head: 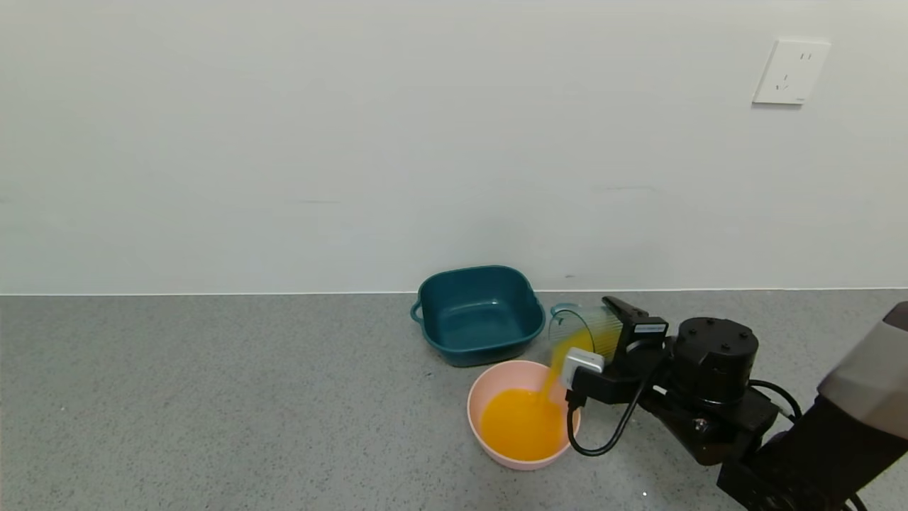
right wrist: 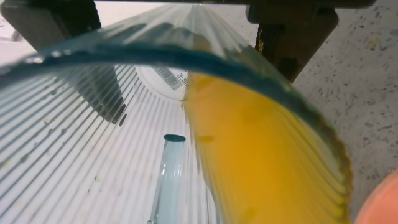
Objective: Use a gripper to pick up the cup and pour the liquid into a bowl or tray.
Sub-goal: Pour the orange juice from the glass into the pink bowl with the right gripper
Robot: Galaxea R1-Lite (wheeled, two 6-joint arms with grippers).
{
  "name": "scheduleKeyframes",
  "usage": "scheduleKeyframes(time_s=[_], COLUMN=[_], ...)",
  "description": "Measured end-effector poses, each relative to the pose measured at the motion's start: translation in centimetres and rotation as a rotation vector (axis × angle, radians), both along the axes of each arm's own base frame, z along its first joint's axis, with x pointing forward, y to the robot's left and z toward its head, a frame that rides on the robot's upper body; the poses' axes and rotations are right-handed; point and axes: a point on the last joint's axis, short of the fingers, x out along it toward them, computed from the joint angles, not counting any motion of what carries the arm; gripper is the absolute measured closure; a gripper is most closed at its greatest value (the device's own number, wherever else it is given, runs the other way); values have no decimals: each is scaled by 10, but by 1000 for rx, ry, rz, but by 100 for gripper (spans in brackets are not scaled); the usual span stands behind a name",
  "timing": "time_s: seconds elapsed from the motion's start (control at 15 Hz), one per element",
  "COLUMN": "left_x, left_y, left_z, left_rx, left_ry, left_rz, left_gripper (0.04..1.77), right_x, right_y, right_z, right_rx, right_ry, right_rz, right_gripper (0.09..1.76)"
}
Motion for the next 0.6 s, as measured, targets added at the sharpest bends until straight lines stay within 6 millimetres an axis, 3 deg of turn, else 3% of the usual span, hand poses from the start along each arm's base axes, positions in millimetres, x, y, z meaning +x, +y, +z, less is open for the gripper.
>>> scheduleKeyframes(time_s=[0.6], left_x=[0], left_y=[0], left_z=[0], left_rx=[0], left_ry=[0], left_rz=[0], left_gripper=[9], right_x=[-3], right_y=[10], right_z=[13], right_rx=[-53], right_ry=[-59], right_rz=[40], right_gripper=[50])
